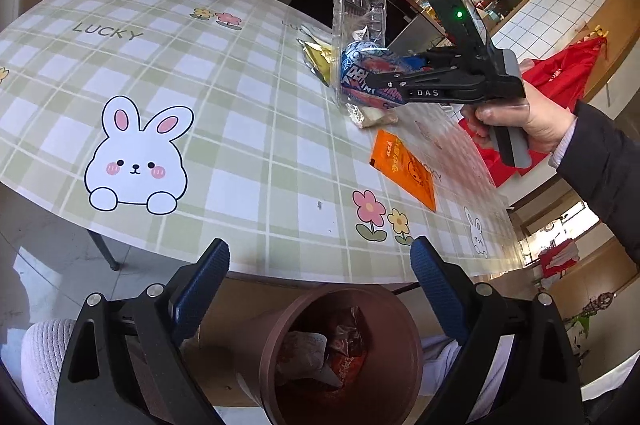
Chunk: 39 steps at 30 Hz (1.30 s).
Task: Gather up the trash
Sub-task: 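Reach the right gripper to the blue snack bag and grasp it, then lift the blue bag with the right gripper while the left gripper grasps the clear plastic box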
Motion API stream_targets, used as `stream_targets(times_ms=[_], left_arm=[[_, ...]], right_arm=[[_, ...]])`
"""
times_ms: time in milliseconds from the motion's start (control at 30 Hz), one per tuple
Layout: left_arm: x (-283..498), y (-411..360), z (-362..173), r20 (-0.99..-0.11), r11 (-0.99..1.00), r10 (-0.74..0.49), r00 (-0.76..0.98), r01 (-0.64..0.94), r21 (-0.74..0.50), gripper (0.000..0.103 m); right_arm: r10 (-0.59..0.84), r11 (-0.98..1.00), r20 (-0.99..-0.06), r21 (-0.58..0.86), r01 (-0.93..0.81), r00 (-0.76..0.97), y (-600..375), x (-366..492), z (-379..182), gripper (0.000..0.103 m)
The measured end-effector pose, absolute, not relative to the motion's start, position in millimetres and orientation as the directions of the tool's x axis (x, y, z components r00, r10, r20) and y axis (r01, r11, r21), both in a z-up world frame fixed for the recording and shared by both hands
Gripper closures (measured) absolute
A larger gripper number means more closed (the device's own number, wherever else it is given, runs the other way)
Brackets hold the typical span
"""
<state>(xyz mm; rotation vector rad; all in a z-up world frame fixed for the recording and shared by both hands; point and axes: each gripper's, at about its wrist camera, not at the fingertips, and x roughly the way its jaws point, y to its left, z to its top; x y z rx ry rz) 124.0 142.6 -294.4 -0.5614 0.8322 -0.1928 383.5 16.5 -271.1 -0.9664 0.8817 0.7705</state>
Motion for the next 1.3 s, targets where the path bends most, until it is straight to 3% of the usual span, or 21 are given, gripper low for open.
stream_targets(times_ms=[67,333,633,667,733,900,1067,1200,1300], left_arm=[[123.9,143.6,-294.6,-0.642,0.833,-0.378,0.667,-0.058,-0.550,0.013],[123.1,136.8,-286.6,-0.633,0.832,-0.395,0.666,-0.033,-0.554,0.014],[137.6,112.0,-268.0,-0.636,0.852,-0.427,0.643,0.050,-0.521,0.015],[143.1,108.5,-264.7,-0.632,0.851,-0.444,0.635,0.078,-0.519,0.019],[159.1,101.0,-258.8,-0.623,0.839,-0.494,0.606,0.145,-0.525,0.035],[202.2,72.0,-245.0,-0.654,0.869,-0.493,0.574,0.285,-0.406,0.045],[240.1,26.2,-253.4,-0.720,0.864,-0.490,0.492,0.380,-0.329,0.045],[269.7,-4.5,-265.7,-0.770,0.865,-0.466,0.437,0.408,-0.292,0.035],[293.1,-8.9,-273.9,-0.776,0.871,-0.462,0.430,0.385,-0.305,0.034]], right_arm=[[0.177,0.375,-0.884,-0.347,-0.860,0.433,10.2,379.5,-267.4,0.086],[0.323,0.486,-0.830,-0.267,-0.832,0.455,-29.7,361.2,-223.7,0.087],[0.507,0.757,-0.673,0.050,-0.651,0.538,-132.1,325.9,-202.7,0.087],[0.511,0.771,-0.664,0.073,-0.633,0.546,-142.0,320.5,-206.2,0.087],[0.530,0.795,-0.640,0.147,-0.589,0.557,-164.1,308.1,-213.0,0.087],[0.542,0.835,-0.601,0.310,-0.454,0.587,-209.1,286.1,-233.8,0.087],[0.533,0.845,-0.595,0.331,-0.421,0.601,-230.9,272.5,-242.0,0.087],[0.539,0.842,-0.578,0.344,-0.416,0.612,-241.9,268.4,-242.6,0.087],[0.534,0.845,-0.576,0.336,-0.416,0.619,-247.8,267.2,-242.9,0.087]])
